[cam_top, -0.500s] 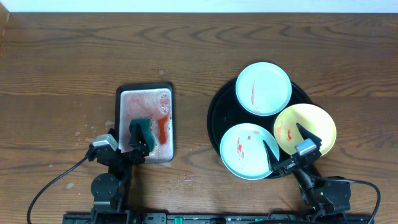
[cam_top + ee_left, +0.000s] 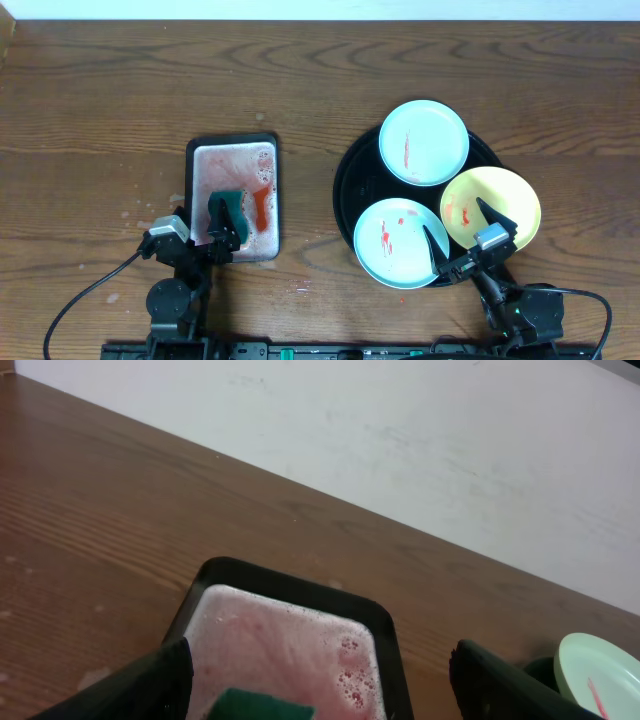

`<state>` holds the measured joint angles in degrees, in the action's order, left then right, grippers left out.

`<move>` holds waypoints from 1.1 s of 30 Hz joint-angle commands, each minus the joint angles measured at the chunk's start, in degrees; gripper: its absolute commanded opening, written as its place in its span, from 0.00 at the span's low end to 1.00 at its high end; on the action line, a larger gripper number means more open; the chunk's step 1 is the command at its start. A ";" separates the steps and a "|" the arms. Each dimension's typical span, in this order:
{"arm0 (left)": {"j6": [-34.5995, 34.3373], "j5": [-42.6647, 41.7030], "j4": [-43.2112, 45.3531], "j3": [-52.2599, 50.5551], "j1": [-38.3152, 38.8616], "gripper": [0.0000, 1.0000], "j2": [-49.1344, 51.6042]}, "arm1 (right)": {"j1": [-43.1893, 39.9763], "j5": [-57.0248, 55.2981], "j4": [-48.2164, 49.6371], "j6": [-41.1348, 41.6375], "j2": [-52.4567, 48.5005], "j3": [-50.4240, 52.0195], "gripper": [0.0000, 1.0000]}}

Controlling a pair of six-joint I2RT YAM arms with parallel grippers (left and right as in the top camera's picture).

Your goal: Clean dirty plates on tray and stack at the side

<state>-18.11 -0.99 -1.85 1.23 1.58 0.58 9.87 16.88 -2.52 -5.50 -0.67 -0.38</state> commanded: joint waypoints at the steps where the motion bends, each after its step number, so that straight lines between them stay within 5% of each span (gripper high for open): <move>1: 0.50 0.17 -2.16 -1.01 -0.28 0.82 -0.35 | -0.46 -0.09 -0.24 -0.59 0.28 0.07 0.99; 33: -2.25 -2.64 -2.01 -0.96 -0.26 0.82 -0.33 | -0.46 3.10 0.94 -0.52 0.28 0.07 0.99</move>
<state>-18.17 -1.21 -1.85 1.23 1.58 0.58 9.87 17.39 -2.28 -5.50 -0.69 -0.38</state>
